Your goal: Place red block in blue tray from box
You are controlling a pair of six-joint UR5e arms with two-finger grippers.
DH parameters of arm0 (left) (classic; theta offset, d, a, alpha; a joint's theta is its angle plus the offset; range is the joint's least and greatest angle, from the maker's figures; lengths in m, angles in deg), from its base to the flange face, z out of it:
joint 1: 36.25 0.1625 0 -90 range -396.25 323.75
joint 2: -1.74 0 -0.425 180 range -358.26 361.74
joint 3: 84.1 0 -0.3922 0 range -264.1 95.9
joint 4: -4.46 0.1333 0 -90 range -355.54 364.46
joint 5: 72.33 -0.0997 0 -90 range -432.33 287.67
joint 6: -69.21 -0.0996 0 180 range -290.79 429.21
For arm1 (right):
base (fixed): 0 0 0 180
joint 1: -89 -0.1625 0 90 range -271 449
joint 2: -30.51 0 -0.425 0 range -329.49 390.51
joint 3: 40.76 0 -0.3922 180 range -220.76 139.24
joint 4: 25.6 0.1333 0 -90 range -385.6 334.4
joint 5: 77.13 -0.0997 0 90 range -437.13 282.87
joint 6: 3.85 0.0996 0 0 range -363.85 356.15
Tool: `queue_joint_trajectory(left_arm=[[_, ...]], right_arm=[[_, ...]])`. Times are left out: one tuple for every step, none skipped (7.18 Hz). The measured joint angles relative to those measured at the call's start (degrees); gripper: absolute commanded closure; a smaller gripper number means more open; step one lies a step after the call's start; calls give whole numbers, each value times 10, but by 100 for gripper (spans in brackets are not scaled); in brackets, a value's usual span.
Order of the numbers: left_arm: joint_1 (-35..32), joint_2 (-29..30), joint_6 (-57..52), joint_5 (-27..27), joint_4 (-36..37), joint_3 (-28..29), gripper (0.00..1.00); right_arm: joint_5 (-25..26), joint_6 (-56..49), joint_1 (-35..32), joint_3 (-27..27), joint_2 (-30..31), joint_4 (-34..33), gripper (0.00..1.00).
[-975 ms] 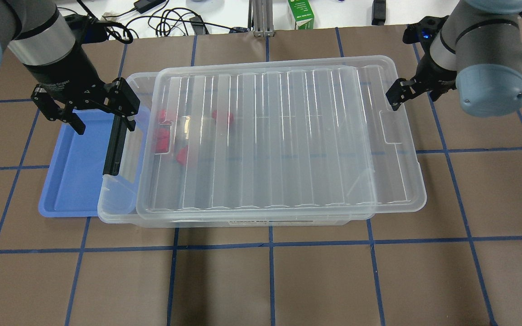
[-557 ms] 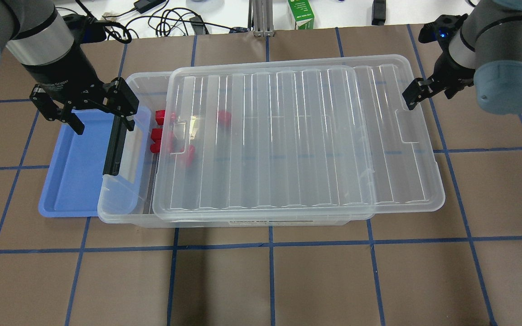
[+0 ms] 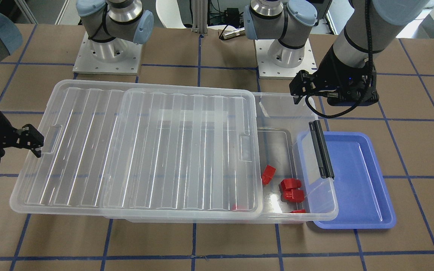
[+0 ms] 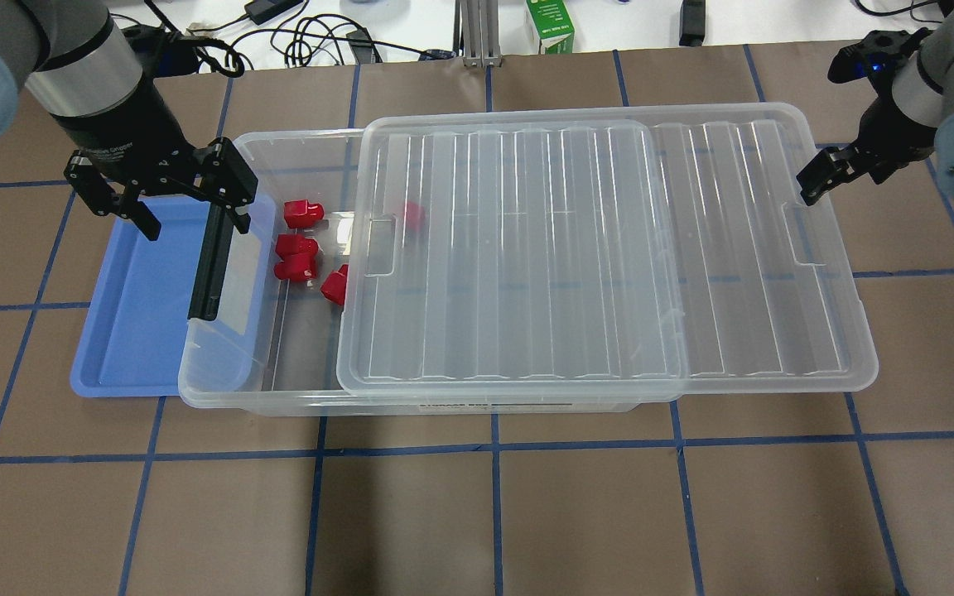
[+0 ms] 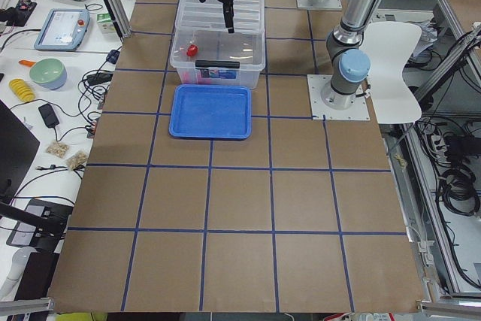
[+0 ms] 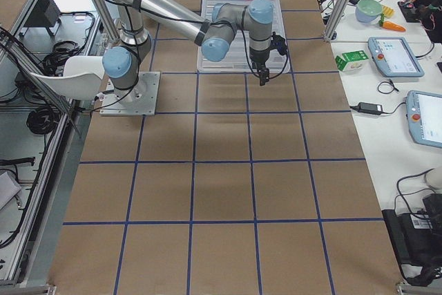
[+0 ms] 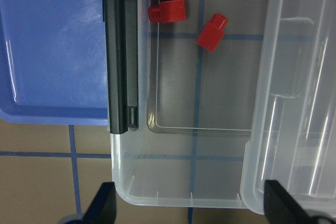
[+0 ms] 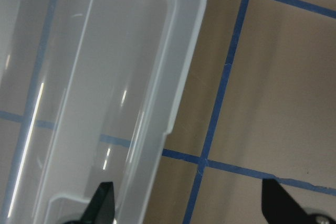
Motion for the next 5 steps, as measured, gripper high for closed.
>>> queue_joint_trajectory(left_arm=[[-1,3,-10,0,6,0,0],[-3,8,-27,1,20,0,0],[-4,13,-50,1,36,-2,0],[-5,20,-69,3,53,-9,10],[-6,28,-77,4,68,-18,18]], right_arm=[[9,-7,7,1,0,0,4],[16,-11,19,2,0,0,3],[18,-14,30,1,0,0,3],[19,-16,34,1,1,0,3],[19,-16,36,0,1,0,3]])
